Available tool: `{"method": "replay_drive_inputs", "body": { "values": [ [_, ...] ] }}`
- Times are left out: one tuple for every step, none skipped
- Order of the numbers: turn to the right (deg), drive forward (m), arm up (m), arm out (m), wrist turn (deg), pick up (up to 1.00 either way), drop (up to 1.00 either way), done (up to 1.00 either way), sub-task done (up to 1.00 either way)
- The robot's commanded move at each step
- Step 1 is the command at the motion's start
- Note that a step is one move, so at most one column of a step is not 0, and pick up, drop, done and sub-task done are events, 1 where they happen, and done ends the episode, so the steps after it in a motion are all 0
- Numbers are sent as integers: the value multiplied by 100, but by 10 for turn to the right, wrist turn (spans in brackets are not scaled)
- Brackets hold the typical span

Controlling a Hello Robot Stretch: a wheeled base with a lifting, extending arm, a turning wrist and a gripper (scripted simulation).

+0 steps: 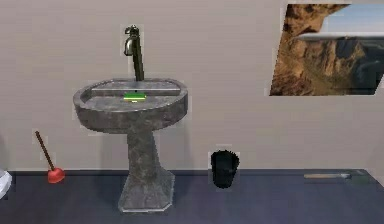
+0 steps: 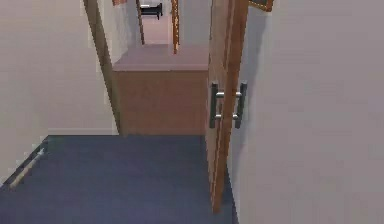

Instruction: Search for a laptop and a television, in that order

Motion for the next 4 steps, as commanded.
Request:
{"method": "replay_drive_inputs", "body": {
  "values": [
    [-450,0,0,0,0,0,0,0,0],
    [-420,0,0,0,0,0,0,0,0],
    [0,60,0,0,0,0,0,0,0],
    [-420,0,0,0,0,0,0,0,0]
  ]
}}
